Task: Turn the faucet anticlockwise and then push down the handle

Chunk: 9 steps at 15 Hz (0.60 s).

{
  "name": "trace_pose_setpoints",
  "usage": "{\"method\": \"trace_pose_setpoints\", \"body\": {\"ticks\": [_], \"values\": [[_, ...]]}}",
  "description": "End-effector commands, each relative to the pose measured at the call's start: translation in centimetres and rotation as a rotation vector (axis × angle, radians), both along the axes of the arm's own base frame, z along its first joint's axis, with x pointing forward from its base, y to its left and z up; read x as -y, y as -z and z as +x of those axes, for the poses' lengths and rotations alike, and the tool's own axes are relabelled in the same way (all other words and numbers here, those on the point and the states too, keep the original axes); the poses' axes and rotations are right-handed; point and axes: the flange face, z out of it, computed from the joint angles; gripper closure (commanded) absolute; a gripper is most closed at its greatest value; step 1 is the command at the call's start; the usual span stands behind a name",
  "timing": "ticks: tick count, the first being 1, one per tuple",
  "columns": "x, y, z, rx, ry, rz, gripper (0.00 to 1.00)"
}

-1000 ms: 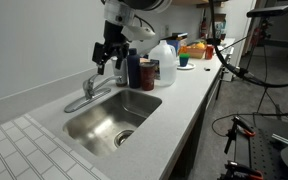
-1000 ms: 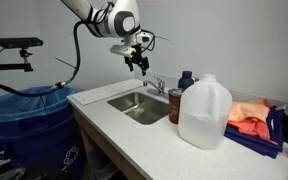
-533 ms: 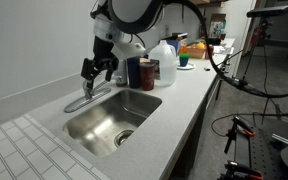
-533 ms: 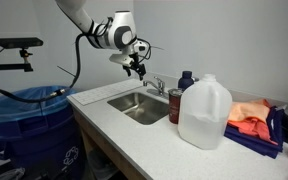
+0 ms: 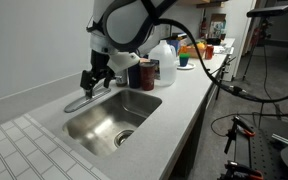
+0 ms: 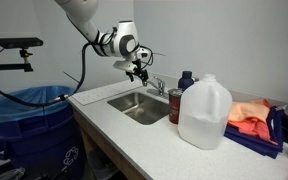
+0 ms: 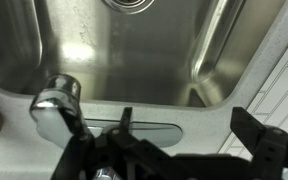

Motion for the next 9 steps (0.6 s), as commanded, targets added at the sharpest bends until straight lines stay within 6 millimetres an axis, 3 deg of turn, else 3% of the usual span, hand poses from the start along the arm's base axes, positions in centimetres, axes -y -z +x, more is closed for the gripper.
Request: {"method": "trace_pose_setpoints", "body": {"ticks": [1, 9], "values": [[0.6, -0.1, 1.5, 0.029, 0.038, -0.020, 0.00], [3.2, 0.6, 3.2, 0.052, 0.095, -0.061, 0.00]]}}
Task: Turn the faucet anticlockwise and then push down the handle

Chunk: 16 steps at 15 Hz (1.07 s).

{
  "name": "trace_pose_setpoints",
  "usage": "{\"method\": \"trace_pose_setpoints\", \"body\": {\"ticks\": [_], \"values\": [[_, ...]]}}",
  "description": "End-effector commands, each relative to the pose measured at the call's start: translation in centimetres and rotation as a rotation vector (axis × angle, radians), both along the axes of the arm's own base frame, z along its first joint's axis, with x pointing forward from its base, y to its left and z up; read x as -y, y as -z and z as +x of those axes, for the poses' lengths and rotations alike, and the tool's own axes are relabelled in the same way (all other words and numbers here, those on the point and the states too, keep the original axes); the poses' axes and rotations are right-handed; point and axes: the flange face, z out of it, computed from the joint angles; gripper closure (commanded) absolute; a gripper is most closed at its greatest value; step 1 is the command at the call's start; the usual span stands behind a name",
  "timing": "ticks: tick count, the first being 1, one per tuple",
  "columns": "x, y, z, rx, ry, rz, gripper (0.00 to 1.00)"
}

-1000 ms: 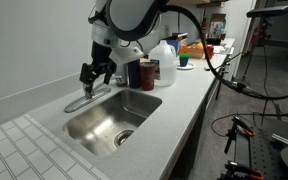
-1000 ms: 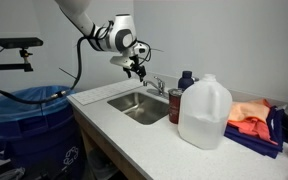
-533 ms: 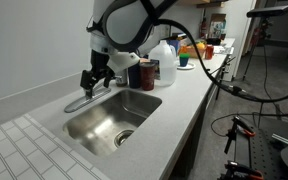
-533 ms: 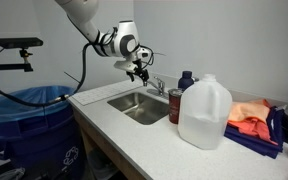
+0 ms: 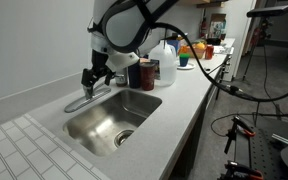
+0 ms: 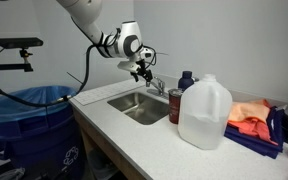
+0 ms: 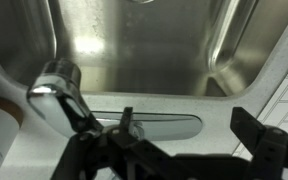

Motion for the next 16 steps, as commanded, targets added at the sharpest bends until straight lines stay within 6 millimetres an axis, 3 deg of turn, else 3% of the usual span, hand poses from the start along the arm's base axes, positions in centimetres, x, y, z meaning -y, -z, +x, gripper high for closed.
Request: {"method": "trace_pose_setpoints", "body": {"ticks": [1, 6, 16], "values": [[2.3, 0.5, 1.8, 0.035, 0.037, -0.054, 0.00], [5.0, 0.8, 3.5, 0.051, 0.088, -0.093, 0.00], [7.6, 1.2, 7.1, 0.091, 0.170, -0.116, 0.00]]}}
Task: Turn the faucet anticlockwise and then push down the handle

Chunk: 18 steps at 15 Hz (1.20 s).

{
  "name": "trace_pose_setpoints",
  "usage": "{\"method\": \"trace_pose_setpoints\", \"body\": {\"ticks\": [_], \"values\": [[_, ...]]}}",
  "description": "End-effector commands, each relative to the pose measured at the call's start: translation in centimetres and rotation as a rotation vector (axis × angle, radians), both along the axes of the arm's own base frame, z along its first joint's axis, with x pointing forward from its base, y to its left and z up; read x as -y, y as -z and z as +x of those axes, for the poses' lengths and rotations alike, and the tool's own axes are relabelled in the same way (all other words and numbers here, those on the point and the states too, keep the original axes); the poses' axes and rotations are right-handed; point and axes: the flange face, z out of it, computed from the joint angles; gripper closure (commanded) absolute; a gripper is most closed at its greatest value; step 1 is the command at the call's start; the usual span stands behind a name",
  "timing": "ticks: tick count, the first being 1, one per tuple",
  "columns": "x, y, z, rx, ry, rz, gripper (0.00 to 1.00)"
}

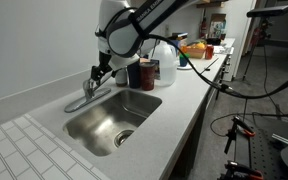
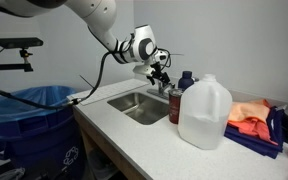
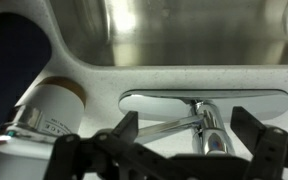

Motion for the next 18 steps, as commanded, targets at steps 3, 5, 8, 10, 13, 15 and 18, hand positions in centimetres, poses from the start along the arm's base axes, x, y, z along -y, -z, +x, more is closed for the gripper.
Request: {"method": "trace_pose_setpoints", "body": {"ticks": [3, 5, 8, 10, 13, 15, 18], "values": [[1.5, -0.6, 3.1, 0.063, 0.041, -0.042, 0.00], [1.7, -0.8, 3.5, 0.073, 0.051, -0.040, 0.00], [1.9, -0.9, 4.0, 0.083, 0.063, -0.043, 0.00], [2.2, -0.9, 4.5, 0.092, 0.070, -0.050, 0.00], [2.6, -0.9, 5.2, 0.105, 0.080, -0.050, 0.00], [2.6, -1.0, 5.5, 0.110, 0.086, -0.048, 0.00], [2.7, -1.1, 5.5, 0.098, 0.100, -0.036, 0.00]]}}
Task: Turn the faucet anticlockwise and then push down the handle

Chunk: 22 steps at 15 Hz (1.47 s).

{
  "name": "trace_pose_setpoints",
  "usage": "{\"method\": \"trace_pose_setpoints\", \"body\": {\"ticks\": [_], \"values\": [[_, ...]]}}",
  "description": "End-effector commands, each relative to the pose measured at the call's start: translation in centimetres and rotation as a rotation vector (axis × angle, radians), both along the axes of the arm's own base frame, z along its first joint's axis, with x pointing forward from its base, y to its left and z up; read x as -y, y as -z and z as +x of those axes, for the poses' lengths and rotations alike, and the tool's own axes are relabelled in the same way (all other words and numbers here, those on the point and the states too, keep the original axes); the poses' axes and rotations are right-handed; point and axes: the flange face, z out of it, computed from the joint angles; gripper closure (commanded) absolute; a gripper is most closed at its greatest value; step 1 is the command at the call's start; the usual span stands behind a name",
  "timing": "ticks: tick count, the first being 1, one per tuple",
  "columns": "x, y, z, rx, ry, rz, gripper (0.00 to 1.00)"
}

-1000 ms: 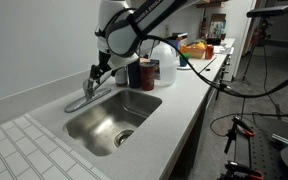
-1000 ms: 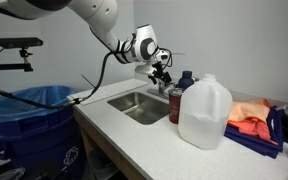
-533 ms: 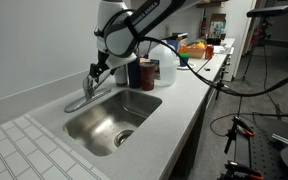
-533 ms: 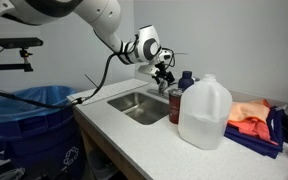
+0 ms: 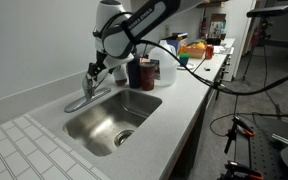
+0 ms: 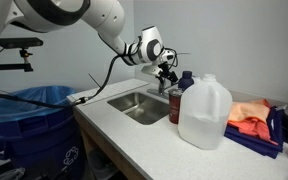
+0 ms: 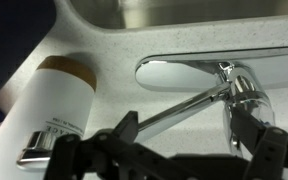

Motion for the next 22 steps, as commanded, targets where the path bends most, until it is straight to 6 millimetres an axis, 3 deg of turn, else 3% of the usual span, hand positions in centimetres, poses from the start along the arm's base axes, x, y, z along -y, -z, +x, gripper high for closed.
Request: {"method": "trace_pose_setpoints", "body": {"ticks": [1, 7, 12, 15, 19, 22], "values": [[0.7, -1.2, 1.3, 0.025, 0.030, -0.020, 0.00], [1.3, -1.9, 0.6, -0.049, 0.067, 0.003, 0.00], [1.6, -3.7, -1.3, -0.185, 0.100, 0.012, 0.00], [1.2, -6.2, -2.7, -0.251, 0.100, 0.027, 0.00], [0.2, -10.5, -3.1, -0.182, 0.091, 0.067, 0.00], [-0.8, -12.6, -3.0, -0.110, 0.077, 0.100, 0.00]]}}
